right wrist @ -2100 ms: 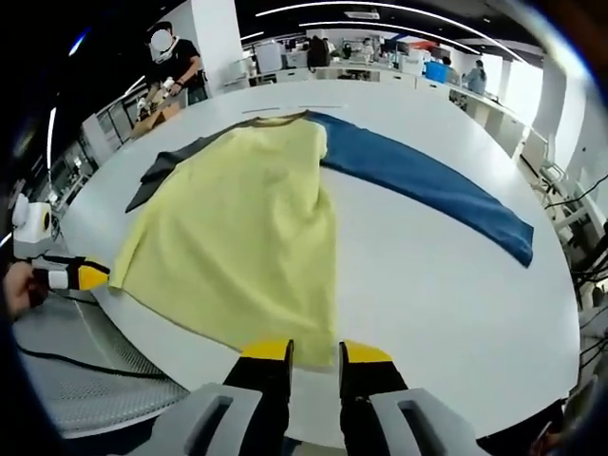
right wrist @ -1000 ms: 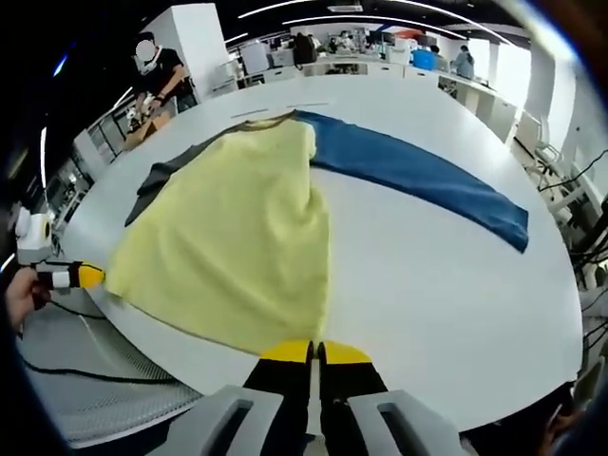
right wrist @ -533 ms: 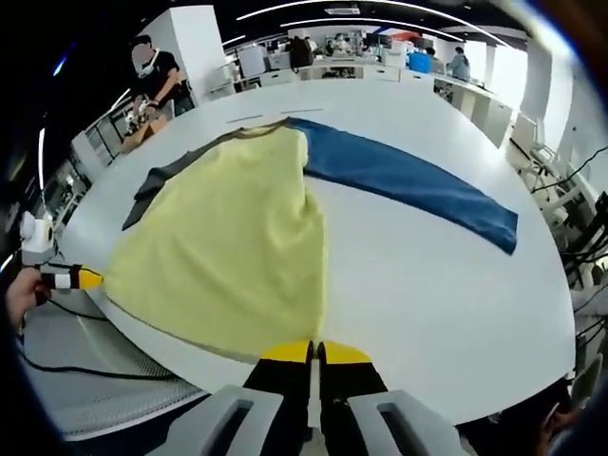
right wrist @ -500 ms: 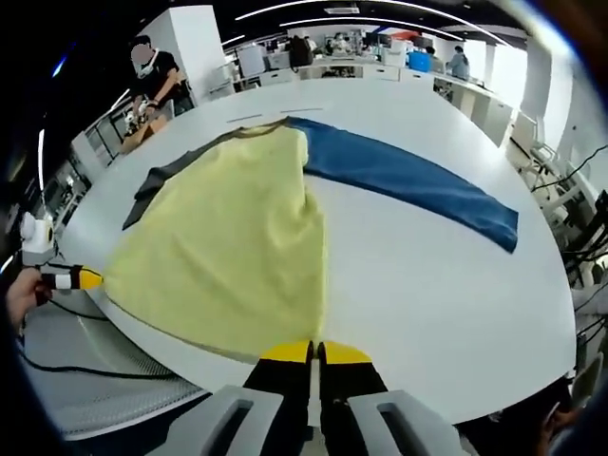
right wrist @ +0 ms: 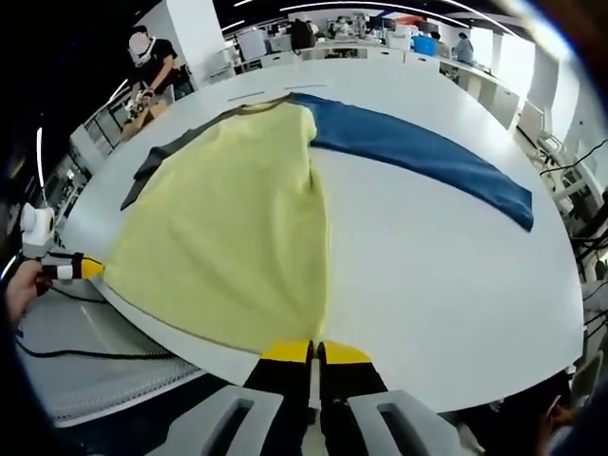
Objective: Fold the garment on the visible template until the final outline fits inside the template.
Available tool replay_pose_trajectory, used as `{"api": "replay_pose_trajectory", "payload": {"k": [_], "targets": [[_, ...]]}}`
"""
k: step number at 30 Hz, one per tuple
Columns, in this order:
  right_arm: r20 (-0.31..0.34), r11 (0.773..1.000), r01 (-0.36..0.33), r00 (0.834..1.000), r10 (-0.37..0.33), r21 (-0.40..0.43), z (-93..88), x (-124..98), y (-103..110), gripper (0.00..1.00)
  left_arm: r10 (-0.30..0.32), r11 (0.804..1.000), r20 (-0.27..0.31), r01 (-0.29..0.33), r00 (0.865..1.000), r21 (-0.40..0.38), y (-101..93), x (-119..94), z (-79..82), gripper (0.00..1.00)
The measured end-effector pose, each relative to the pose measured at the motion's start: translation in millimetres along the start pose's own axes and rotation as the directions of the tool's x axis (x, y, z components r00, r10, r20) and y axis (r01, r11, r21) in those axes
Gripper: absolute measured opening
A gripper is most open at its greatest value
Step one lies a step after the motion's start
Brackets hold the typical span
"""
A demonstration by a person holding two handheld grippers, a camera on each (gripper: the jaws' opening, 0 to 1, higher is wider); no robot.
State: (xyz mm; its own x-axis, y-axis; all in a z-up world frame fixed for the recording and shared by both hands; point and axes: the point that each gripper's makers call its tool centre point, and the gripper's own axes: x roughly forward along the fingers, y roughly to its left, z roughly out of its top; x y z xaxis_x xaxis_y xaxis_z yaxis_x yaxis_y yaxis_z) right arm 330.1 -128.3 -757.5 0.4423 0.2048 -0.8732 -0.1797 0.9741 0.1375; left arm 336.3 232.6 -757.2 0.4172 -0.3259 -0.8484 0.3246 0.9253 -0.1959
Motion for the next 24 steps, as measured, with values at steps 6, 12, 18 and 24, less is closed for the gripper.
{"api": "replay_pose_trajectory", "payload": {"k": [6, 12, 18, 24], "targets": [[-0.011, 1.000, 0.003, 1.000, -0.003, -0.008, -1.1, 0, -1, 0.00, 0.005, 1.000, -0.001, -0.005, 1.000, -0.001, 0.4, -1, -0.8, 0.00], [0.019, 0.999, -0.040, 0.999, 0.040, 0.008, 2.3, 1, 4, 0.00, 0.021, 1.000, 0.001, -0.021, 1.000, -0.010, 0.4, 0, -1.3, 0.02], [0.061, 0.993, -0.097, 0.994, 0.093, 0.069, 7.1, -3, 7, 0.13, 0.014, 1.000, 0.067, -0.014, 0.998, -0.001, -3.8, -2, 6.2, 0.24], [0.107, 0.991, -0.124, 0.987, 0.118, 0.050, 17.8, -10, 11, 0.29, -0.016, 0.999, 0.157, 0.010, 0.987, 0.039, -9.3, -7, 22.2, 0.44]]}}
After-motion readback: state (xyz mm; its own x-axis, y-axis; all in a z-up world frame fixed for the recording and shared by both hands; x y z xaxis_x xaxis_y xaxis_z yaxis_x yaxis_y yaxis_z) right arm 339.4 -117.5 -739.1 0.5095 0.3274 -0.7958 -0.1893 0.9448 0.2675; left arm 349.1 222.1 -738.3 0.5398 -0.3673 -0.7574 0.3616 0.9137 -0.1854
